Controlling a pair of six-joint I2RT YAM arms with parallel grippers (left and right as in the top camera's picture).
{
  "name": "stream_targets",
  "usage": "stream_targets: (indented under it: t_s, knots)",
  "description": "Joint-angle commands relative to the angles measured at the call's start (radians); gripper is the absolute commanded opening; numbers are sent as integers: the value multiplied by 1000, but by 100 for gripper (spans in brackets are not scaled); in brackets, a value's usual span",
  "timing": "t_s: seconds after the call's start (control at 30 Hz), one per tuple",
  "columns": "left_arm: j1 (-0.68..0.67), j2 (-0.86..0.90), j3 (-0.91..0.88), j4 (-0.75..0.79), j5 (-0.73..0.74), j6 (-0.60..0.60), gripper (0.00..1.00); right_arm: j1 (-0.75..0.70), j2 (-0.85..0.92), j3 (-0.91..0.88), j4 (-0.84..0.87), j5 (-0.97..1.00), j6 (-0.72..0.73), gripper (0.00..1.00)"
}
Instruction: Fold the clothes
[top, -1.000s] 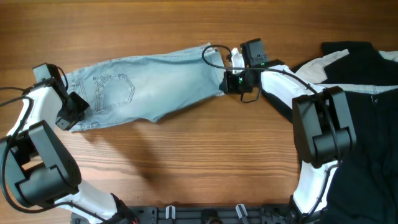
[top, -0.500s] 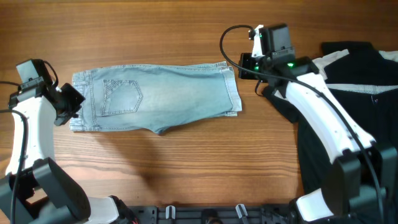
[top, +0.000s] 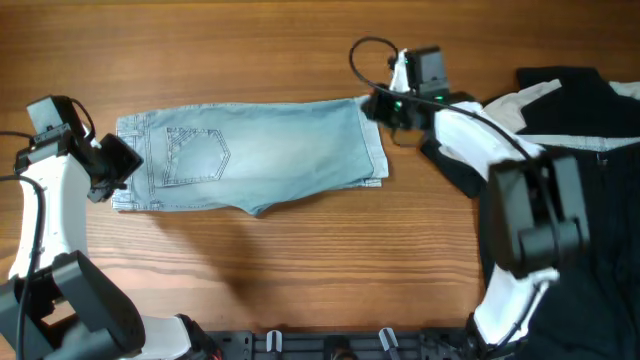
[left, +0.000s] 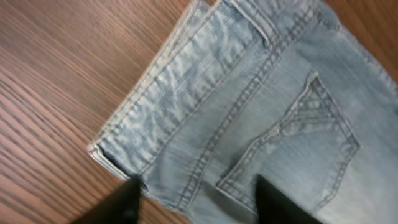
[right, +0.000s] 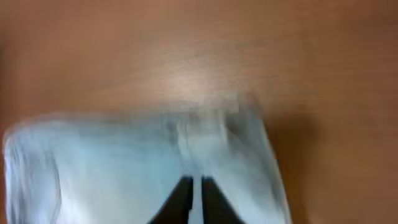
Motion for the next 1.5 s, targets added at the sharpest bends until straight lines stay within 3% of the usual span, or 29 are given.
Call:
stream_targets:
  t_s: [0.0, 0.13, 0.33, 0.43, 0.57, 0.7, 0.87, 1.07, 1.17, 1.3, 1.33, 1.47]
  knots:
    - [9, 9, -3, 27, -10, 6, 77, 27, -117, 15, -231, -9, -208, 14]
    - [9, 12, -3, 43, -10, 85, 92, 55, -61, -62, -318, 64, -198, 14]
    - [9, 16, -3, 21, -14, 114, 96, 51, 59, -109, -311, 119, -46, 8]
    - [9, 16, -3, 14, -14, 114, 99, 6, 61, -106, -393, 312, 108, 4]
    - [9, 45, -4, 27, 2, 120, 100, -72, 59, -74, -452, 360, 107, 4]
    - [9, 166, -4, 48, 127, 227, 100, -113, 59, -66, -445, 288, 8, 5]
    - [37, 235, -4, 82, 56, 249, 98, -111, 59, -66, -456, 288, -28, 6]
    - [105, 248, -4, 105, 127, 301, 93, -111, 56, -65, -464, 283, -78, 11]
    - [106, 293, -4, 104, 254, 403, 87, -111, -13, -53, -479, 235, -139, 12]
    - [106, 374, -4, 97, 430, 546, 63, -111, -206, -53, -476, 72, -214, 17]
    - [106, 394, -4, 98, 452, 557, 56, -102, -251, -53, -467, 32, -238, 18]
    - [106, 417, -4, 96, 522, 554, 8, -50, -257, -61, -454, 66, -231, 19]
